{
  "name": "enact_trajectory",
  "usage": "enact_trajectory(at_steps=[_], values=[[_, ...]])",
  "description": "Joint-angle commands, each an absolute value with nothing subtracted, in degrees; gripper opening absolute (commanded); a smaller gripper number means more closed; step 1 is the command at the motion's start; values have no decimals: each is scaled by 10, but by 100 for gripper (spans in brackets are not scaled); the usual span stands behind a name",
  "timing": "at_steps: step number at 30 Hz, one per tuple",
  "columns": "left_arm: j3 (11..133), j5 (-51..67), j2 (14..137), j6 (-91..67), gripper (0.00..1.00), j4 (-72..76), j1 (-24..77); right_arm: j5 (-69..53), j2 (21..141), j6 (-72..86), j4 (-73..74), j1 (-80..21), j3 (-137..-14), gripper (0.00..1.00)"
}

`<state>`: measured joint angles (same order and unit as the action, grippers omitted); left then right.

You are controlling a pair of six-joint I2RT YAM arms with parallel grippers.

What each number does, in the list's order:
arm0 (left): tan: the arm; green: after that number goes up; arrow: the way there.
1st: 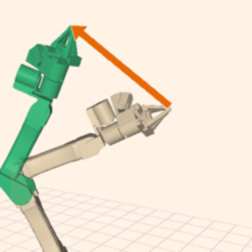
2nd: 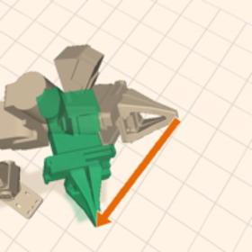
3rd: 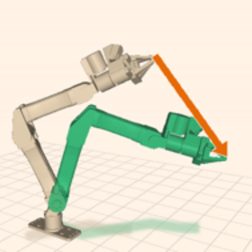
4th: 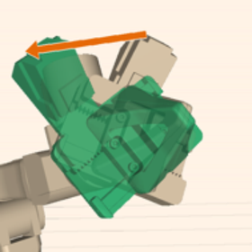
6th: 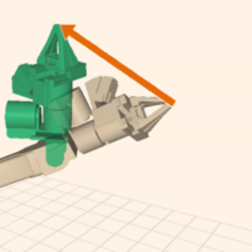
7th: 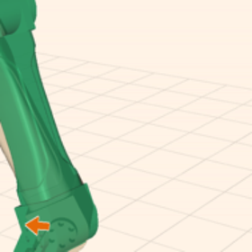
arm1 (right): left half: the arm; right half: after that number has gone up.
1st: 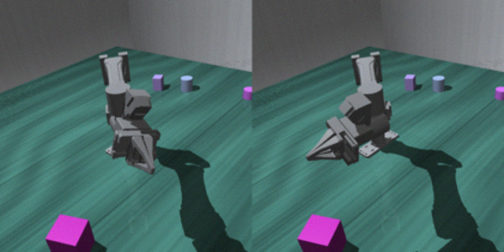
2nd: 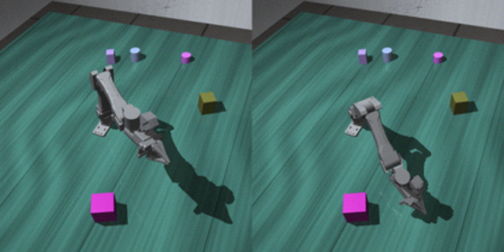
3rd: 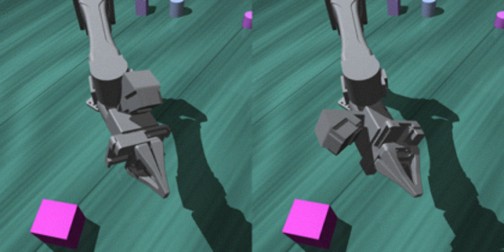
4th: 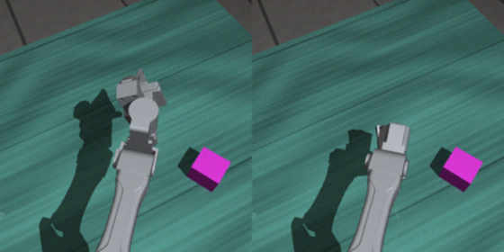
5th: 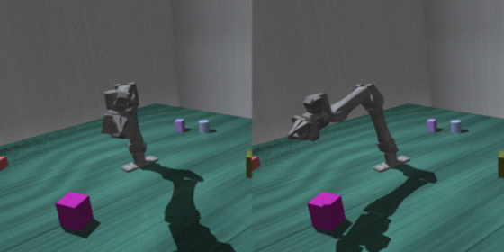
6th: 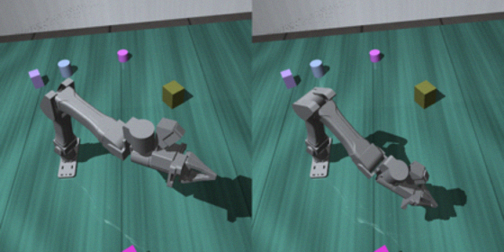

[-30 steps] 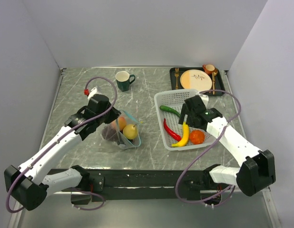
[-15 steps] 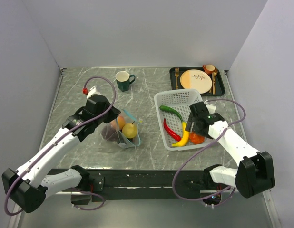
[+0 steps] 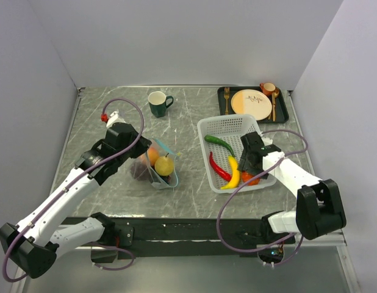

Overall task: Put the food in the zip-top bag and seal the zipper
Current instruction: Pick up the fake fruit from the bin.

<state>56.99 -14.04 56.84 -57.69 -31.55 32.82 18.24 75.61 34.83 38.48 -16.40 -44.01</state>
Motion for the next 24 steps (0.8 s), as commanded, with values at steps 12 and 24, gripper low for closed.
enact_trajectory(at_steps=[12,24], values=[[585,-149,569,-576,3,-301,330,133,654,313,359,-161,-500,41],[588,-115,590,-565,3,-285,330,-100,646,318,258,-230,-571,33]])
